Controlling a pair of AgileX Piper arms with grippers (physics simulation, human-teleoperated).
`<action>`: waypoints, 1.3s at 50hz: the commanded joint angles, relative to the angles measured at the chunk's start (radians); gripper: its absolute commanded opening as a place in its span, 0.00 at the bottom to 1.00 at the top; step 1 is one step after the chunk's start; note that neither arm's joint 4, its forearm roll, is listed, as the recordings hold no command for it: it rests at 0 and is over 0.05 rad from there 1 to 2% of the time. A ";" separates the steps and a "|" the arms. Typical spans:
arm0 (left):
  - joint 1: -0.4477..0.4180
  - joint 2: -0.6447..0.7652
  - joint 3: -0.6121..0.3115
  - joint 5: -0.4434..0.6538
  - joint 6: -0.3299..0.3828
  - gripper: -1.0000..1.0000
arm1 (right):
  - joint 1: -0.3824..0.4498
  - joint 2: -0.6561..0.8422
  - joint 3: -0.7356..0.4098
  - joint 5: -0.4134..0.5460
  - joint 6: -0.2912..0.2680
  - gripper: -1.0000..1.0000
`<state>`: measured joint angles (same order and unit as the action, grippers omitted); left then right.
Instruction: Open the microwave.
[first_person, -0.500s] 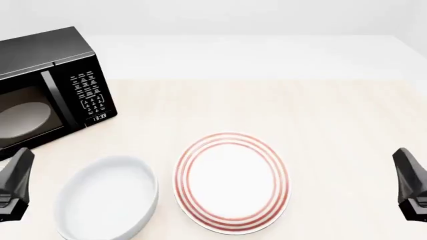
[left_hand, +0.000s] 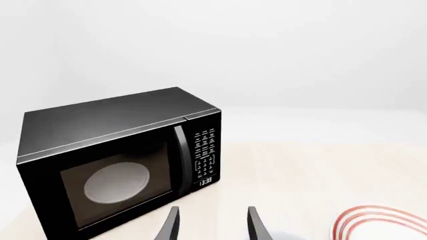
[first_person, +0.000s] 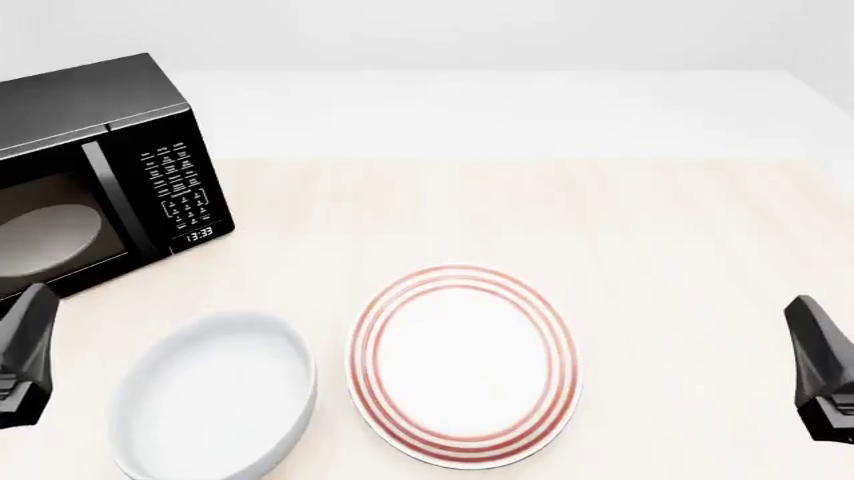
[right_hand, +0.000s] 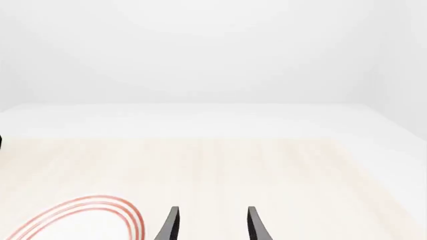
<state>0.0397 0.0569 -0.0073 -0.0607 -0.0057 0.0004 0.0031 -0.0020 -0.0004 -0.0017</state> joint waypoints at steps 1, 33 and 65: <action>0.041 0.095 -0.020 -0.085 -0.014 1.00 | 0.000 -0.001 0.001 0.000 0.000 1.00; 0.090 0.752 -0.098 -0.607 -0.032 1.00 | 0.001 -0.001 0.001 0.000 0.000 1.00; 0.151 1.027 -0.110 -0.841 -0.097 1.00 | 0.000 -0.001 0.001 0.000 0.000 1.00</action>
<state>0.1794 0.9909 -0.1115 -0.8268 -0.0862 0.0008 0.0021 -0.0013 -0.0001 -0.0021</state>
